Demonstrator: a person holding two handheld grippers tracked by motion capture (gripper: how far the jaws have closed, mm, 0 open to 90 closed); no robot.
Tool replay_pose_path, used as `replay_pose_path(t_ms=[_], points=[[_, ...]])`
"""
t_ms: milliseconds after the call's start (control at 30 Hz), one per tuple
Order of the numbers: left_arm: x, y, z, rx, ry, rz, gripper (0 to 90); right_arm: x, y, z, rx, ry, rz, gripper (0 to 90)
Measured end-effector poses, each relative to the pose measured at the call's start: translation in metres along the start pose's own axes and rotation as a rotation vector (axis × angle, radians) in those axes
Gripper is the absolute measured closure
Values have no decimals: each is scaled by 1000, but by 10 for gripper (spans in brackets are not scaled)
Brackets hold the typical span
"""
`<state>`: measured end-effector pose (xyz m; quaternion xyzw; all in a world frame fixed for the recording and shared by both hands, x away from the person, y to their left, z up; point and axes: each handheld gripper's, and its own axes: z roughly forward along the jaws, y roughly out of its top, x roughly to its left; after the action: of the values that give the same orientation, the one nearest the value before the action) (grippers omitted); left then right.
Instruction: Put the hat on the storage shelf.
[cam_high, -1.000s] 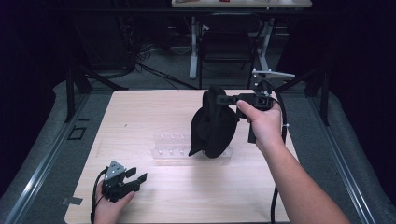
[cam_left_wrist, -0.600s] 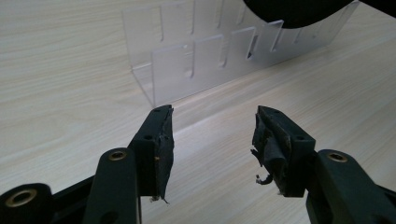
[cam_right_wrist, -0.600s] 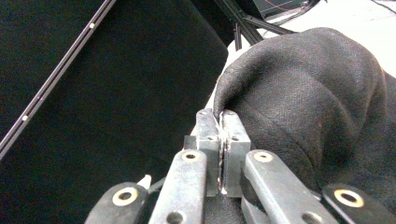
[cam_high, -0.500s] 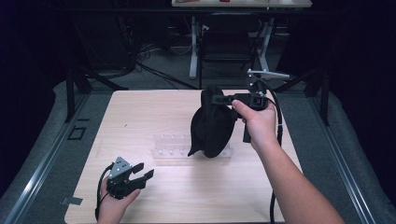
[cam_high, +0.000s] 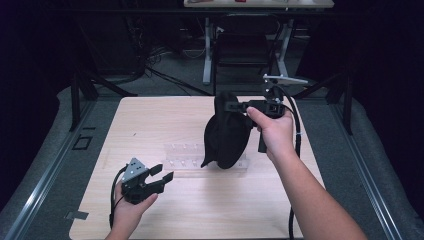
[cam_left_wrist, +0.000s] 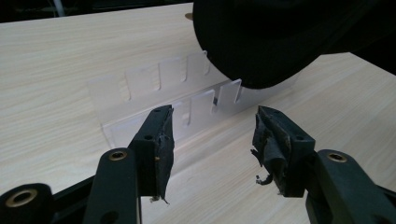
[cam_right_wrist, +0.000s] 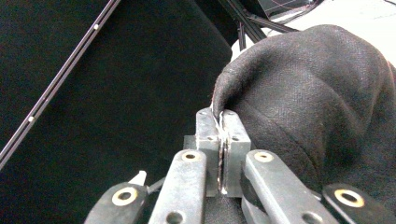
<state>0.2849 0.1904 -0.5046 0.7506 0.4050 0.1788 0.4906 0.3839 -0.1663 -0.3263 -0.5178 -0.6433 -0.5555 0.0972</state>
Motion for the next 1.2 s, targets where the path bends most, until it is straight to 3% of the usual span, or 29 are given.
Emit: replay_pose_path(t_ms=[833, 1200], points=[[-37, 45, 19, -24, -57, 131, 490, -3, -1, 0, -2, 14, 15, 885], [-51, 53, 28, -8, -70, 162, 508, -1, 0, 1, 2, 17, 13, 884]])
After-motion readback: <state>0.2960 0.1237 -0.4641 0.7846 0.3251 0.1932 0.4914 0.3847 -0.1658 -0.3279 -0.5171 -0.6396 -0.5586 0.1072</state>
